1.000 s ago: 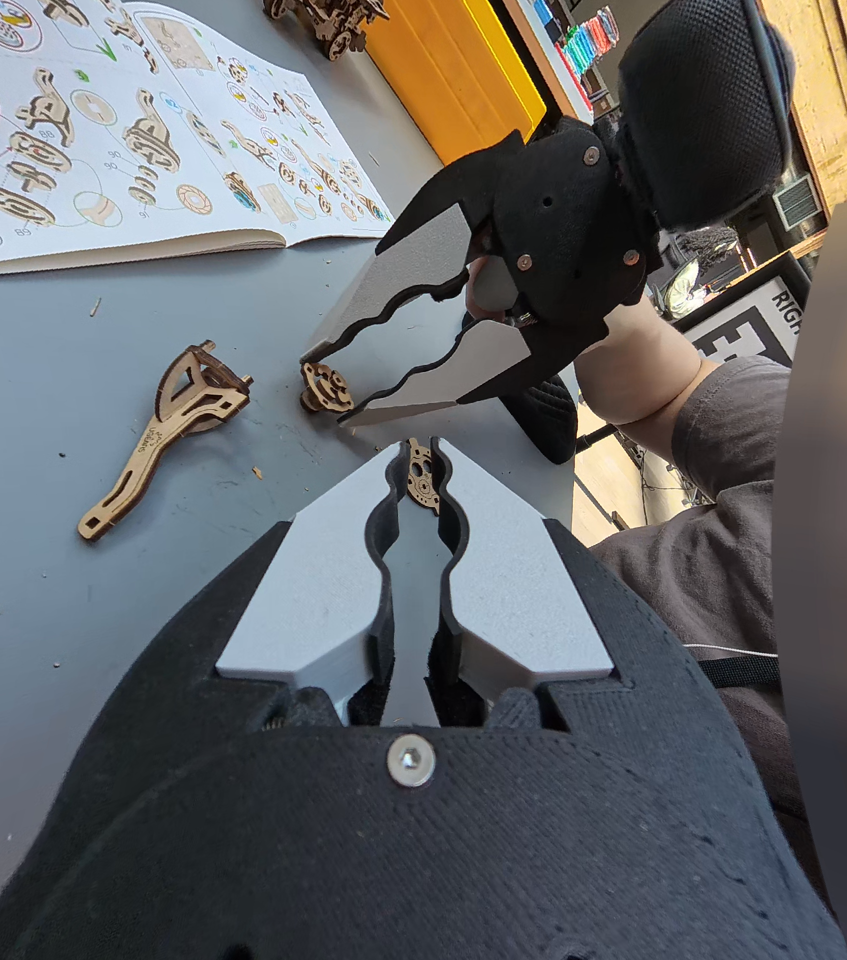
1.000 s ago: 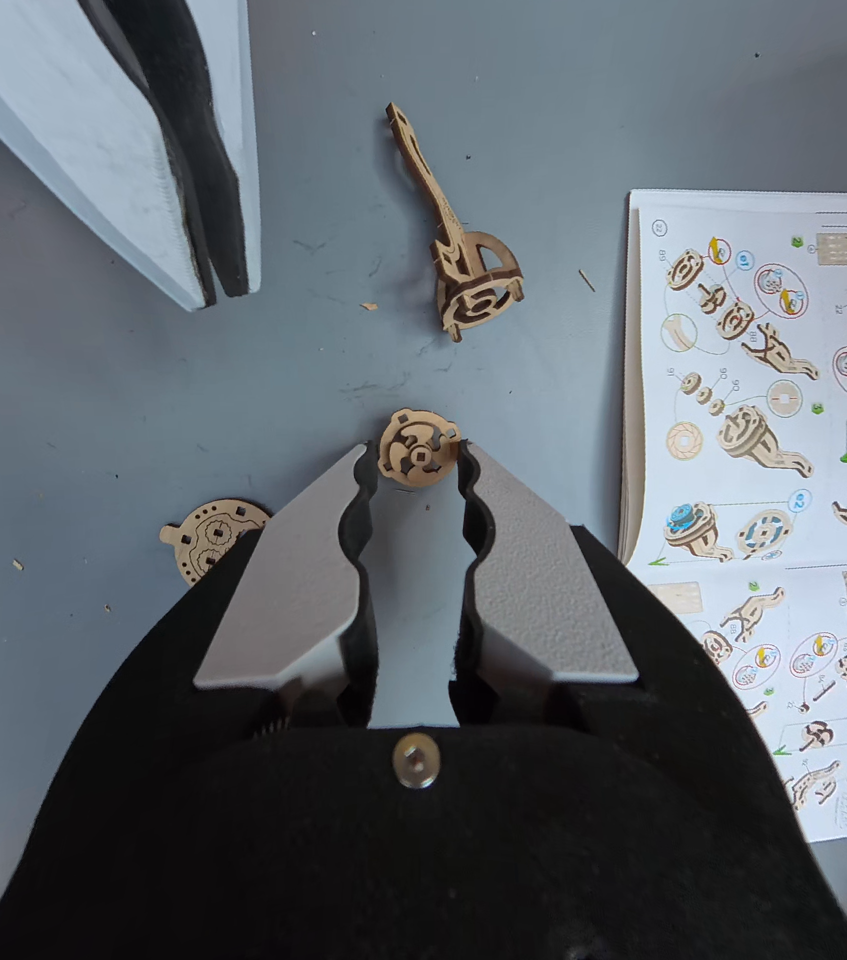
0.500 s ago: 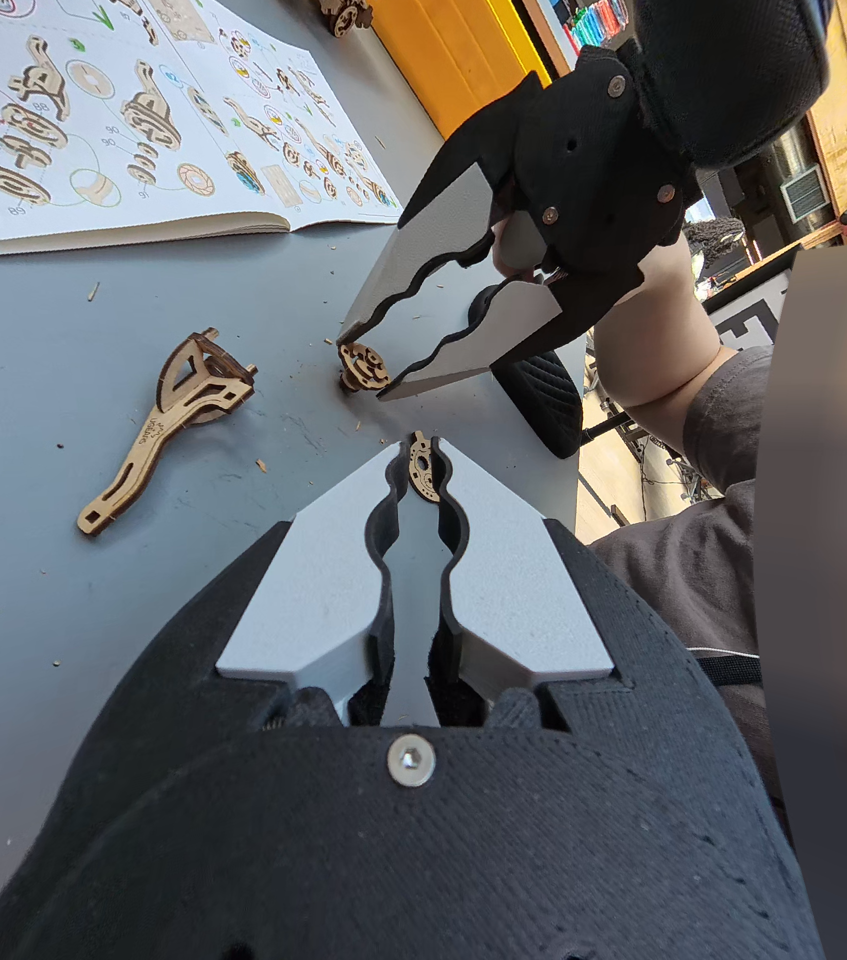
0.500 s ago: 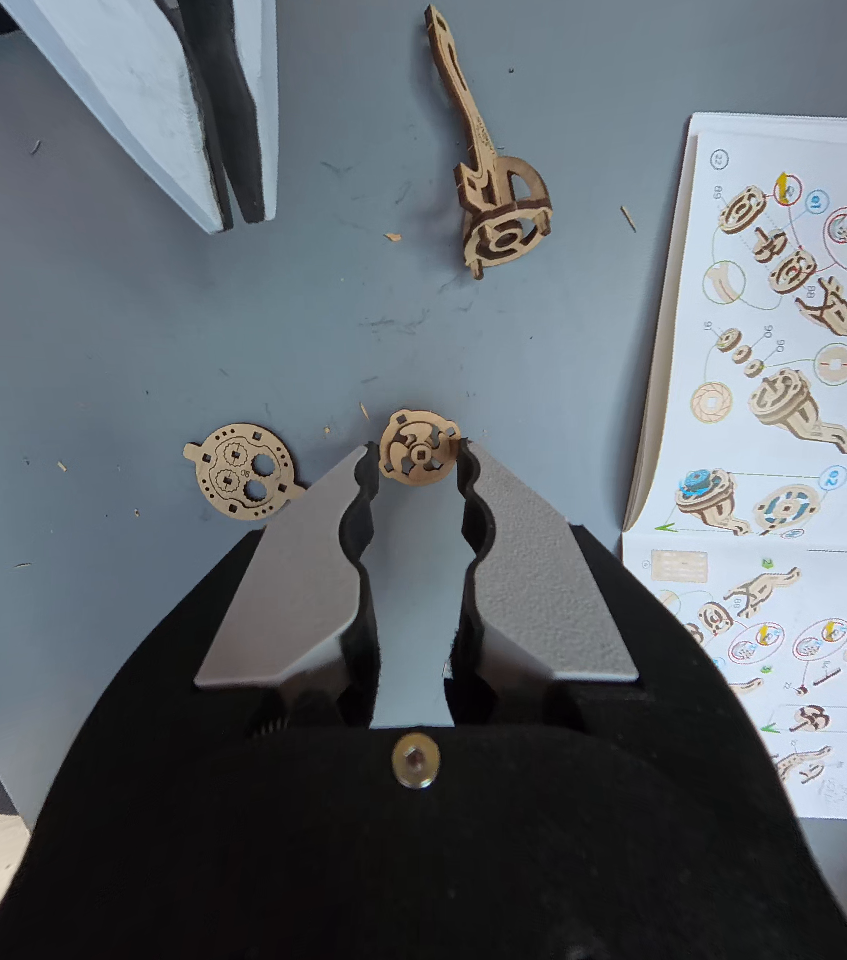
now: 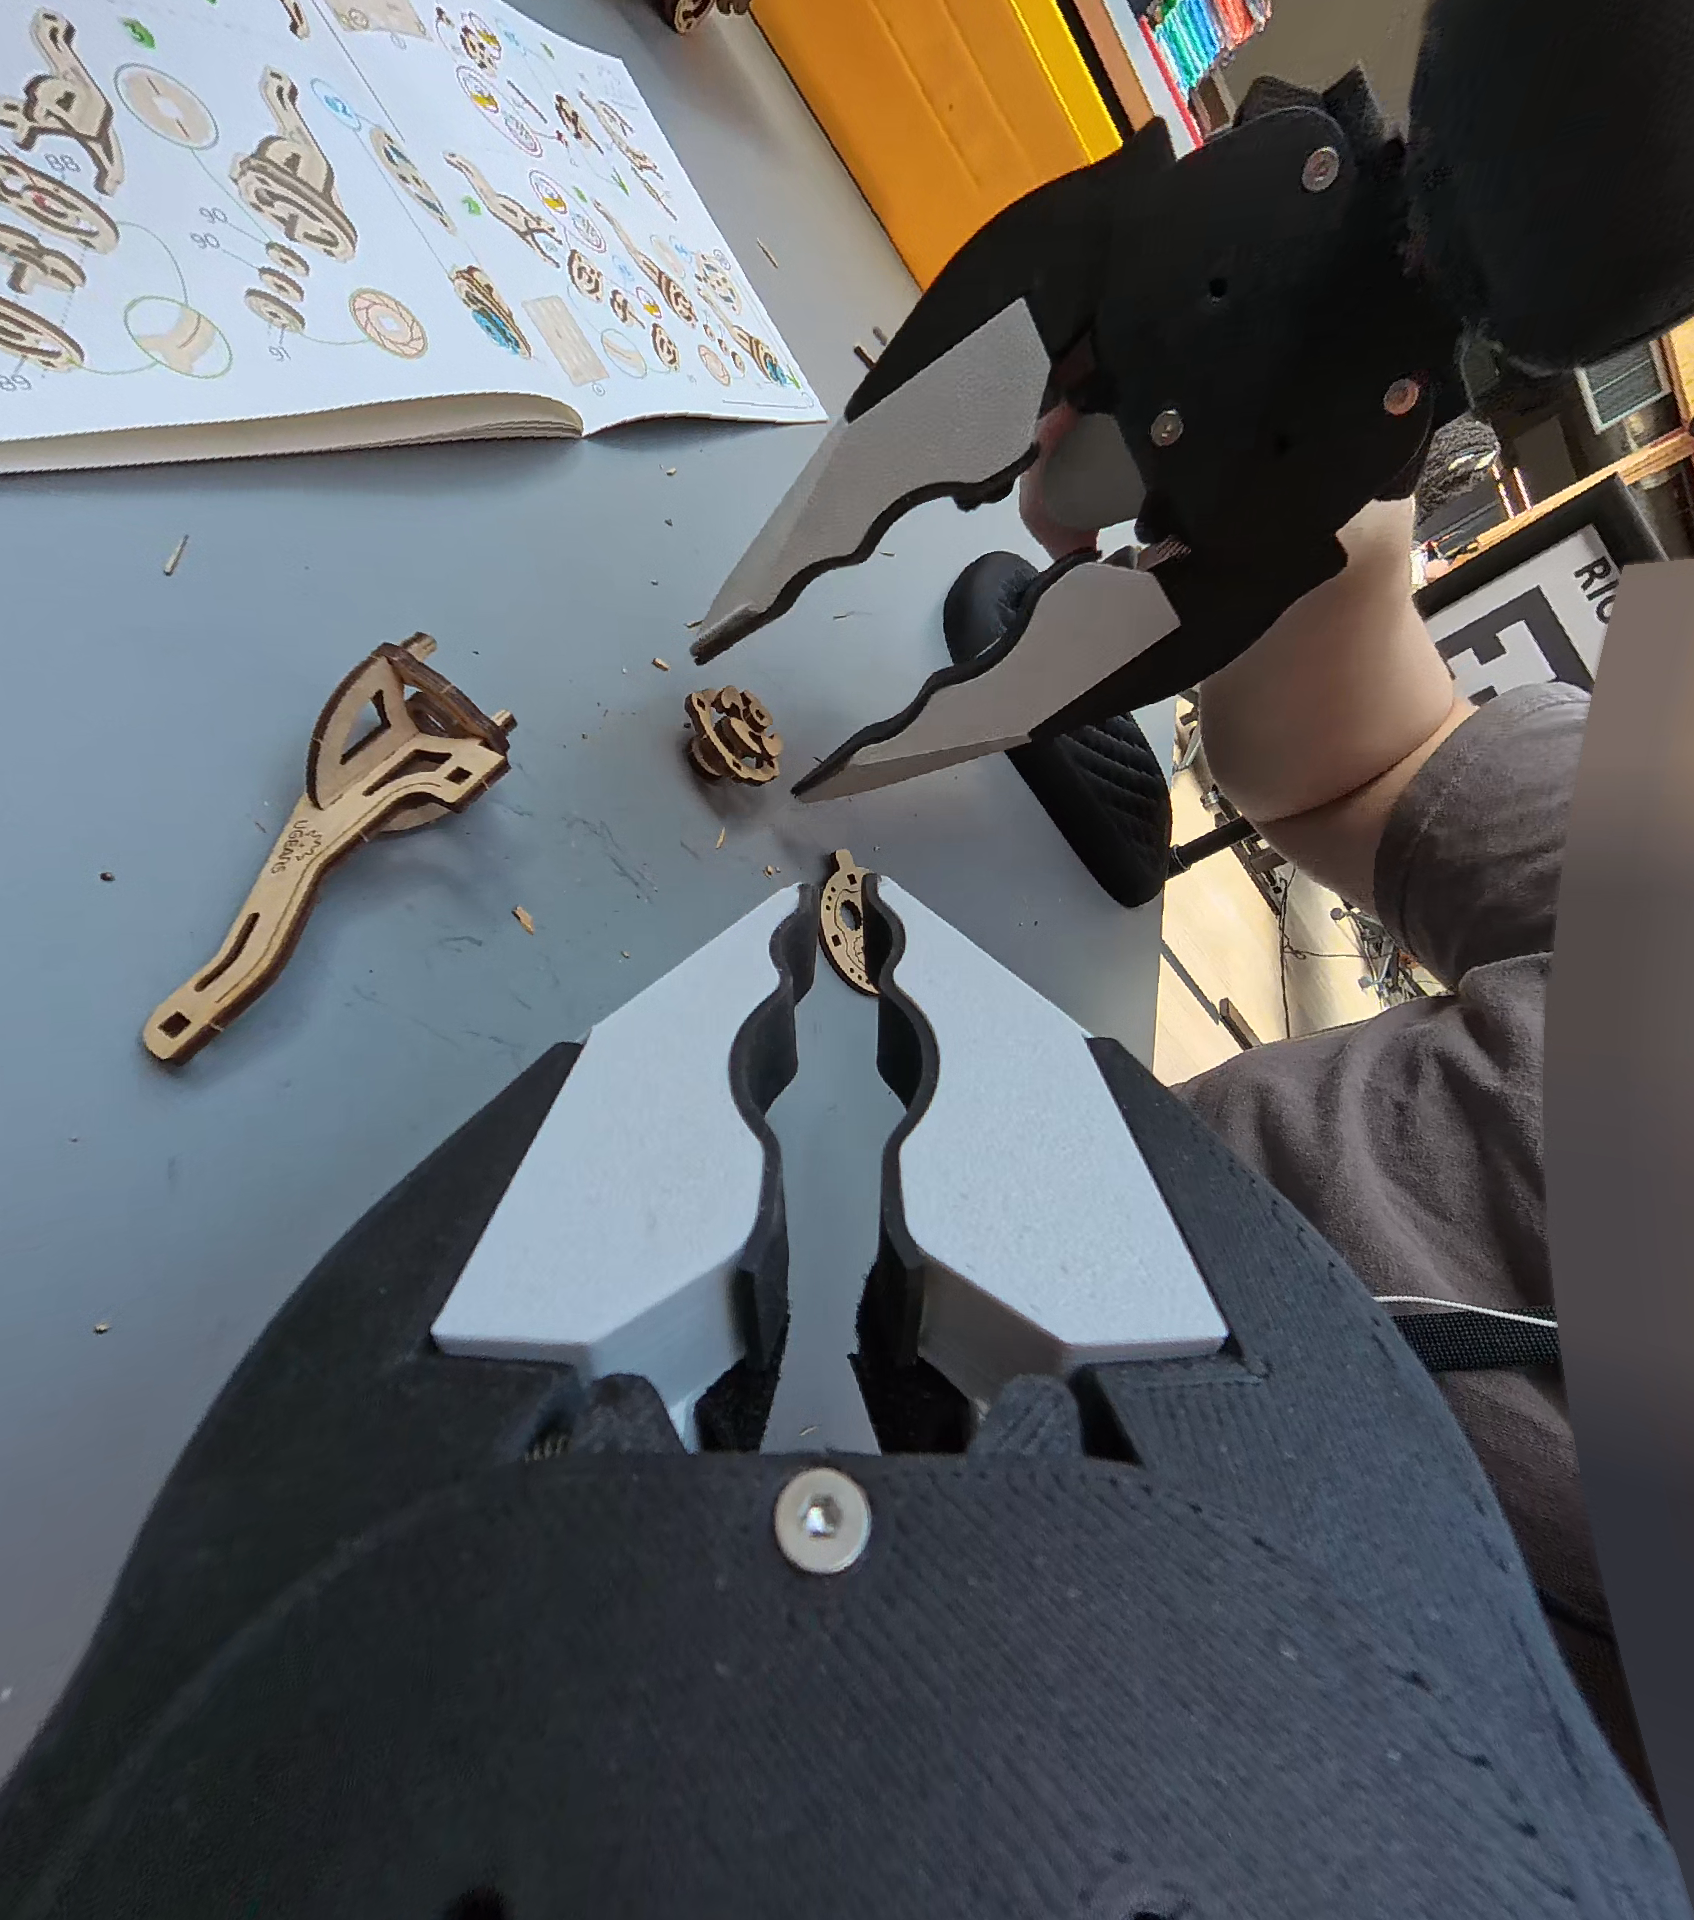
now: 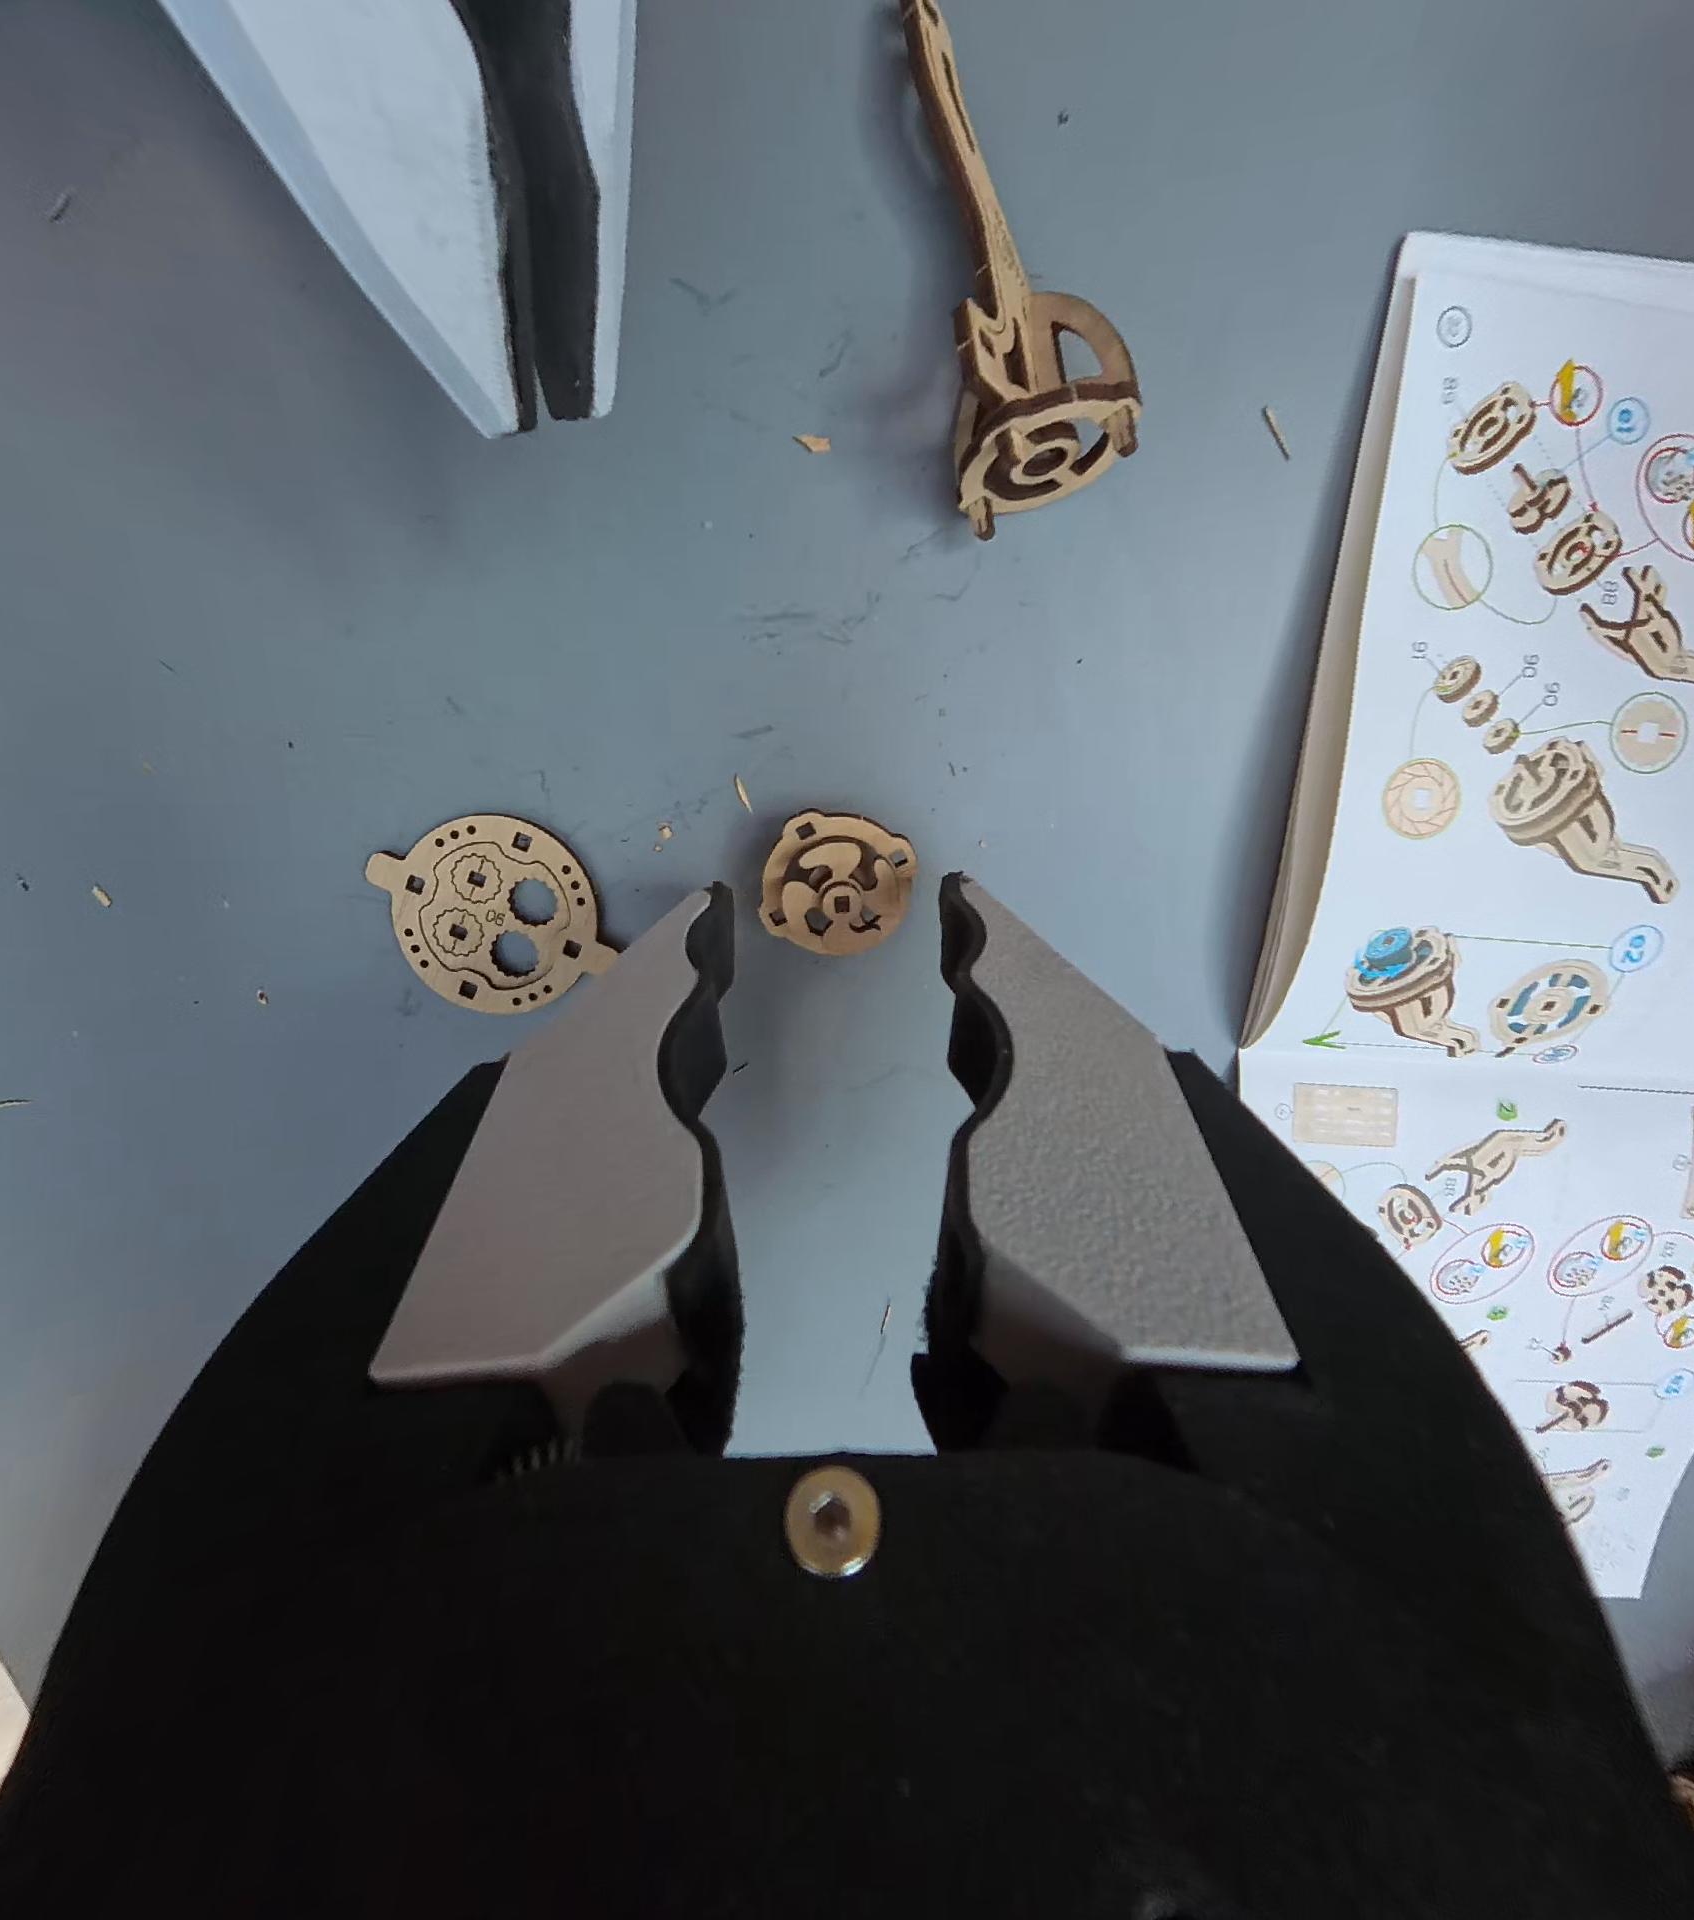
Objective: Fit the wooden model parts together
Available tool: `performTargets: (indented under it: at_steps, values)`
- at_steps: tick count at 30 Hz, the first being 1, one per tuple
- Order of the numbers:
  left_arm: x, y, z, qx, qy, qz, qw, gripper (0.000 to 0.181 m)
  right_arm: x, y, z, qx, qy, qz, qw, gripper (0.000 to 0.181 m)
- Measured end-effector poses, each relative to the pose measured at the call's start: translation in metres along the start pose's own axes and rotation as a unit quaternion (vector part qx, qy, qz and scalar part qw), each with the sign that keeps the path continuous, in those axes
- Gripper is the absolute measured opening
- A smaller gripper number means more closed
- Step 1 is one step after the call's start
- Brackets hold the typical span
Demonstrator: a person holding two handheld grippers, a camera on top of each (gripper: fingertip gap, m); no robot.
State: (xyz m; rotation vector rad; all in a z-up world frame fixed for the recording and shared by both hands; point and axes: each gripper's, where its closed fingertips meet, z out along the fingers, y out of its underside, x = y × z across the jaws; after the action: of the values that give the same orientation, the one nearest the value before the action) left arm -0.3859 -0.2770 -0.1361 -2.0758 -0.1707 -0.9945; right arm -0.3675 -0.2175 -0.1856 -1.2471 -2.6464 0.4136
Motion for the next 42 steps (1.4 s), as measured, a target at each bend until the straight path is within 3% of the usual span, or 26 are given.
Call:
performTargets:
  at_steps: [1, 4, 11, 42]
  values:
    - [0.0, 0.0, 0.0, 0.0, 0.0, 0.0, 1.0, 0.006, 0.0, -0.003, -0.004, 0.018, 0.002, 0.004, 1.0, 0.039]
    - [0.001, 0.0, 0.0, -0.001, 0.0, 0.001, 1.0, 0.006, 0.001, -0.01, -0.016, 0.079, 0.011, 0.013, 0.997, 0.016]
    - [0.001, 0.0, 0.001, 0.001, 0.0, 0.002, 1.0, 0.006, 0.005, -0.006, -0.011, 0.094, 0.004, 0.056, 0.994, 0.009]
    - [-0.002, 0.001, 0.002, -0.002, 0.0, -0.002, 1.0, 0.006, 0.006, -0.004, -0.011, 0.01, -0.006, 0.036, 0.999, 0.006]
